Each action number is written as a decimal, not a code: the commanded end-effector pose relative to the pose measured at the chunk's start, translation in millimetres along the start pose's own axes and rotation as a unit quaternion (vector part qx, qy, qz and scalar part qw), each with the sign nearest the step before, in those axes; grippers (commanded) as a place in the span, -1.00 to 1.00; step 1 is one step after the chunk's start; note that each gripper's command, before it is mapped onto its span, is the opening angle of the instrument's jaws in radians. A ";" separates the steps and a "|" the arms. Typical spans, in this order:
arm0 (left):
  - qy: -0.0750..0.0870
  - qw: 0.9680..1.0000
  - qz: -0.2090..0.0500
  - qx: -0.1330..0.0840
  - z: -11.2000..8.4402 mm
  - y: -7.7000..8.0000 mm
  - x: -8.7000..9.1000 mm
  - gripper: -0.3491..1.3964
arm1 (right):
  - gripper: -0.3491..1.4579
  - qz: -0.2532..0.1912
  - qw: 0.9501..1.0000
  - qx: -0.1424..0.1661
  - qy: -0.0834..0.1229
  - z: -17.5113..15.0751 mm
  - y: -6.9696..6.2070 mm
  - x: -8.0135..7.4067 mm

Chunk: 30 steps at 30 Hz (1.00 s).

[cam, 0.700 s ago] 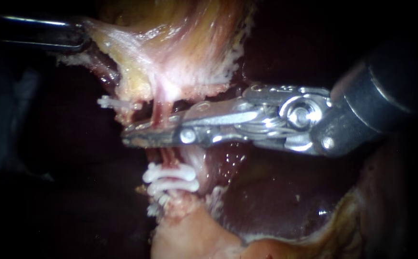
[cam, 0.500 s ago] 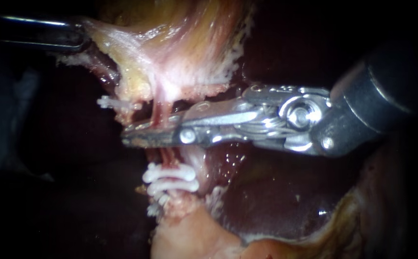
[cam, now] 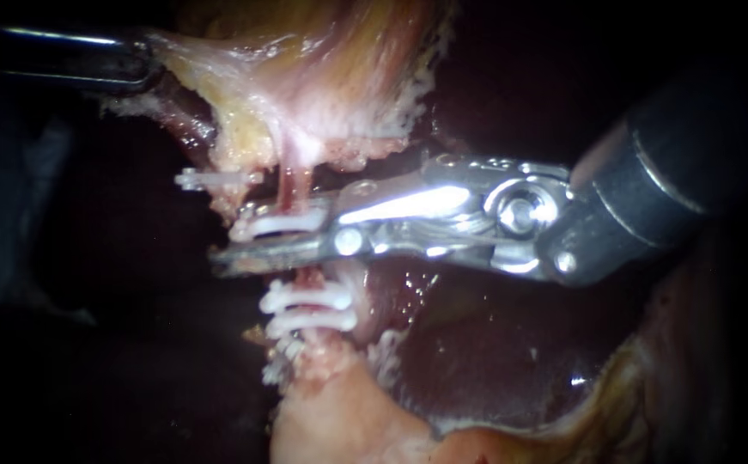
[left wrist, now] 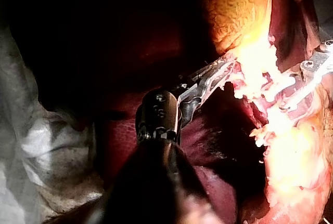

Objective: Going back third clip right tube

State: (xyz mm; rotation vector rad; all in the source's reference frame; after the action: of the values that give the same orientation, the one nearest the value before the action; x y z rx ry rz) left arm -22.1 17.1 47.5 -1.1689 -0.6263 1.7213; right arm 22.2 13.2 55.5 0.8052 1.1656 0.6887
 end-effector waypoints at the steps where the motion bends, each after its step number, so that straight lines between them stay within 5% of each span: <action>1: 0.000 1.000 0.000 0.000 0.0 0.0 0.0 -1.00 | -0.10 -0.001 1.000 -0.002 0.000 0.1 0.6 -0.5; 9: 0.000 1.000 0.001 0.000 0.1 0.0 -0.2 -1.00 | -0.06 -0.045 0.998 -0.030 0.010 -0.2 4.0 -2.4; 20: 0.000 1.000 0.001 0.000 0.1 0.0 -0.2 -1.00 | -0.06 -0.113 0.993 -0.039 0.008 -0.9 4.5 -2.4; 30: 0.000 1.000 0.001 0.000 0.0 0.0 -0.2 -1.00 | -0.06 -0.259 0.965 -0.033 -0.003 -9.2 3.0 -5.5</action>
State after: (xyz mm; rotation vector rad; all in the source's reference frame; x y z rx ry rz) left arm -22.0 16.9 47.7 -1.1688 -0.6244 1.7225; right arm 10.6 12.0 59.1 0.4080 1.2744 0.2733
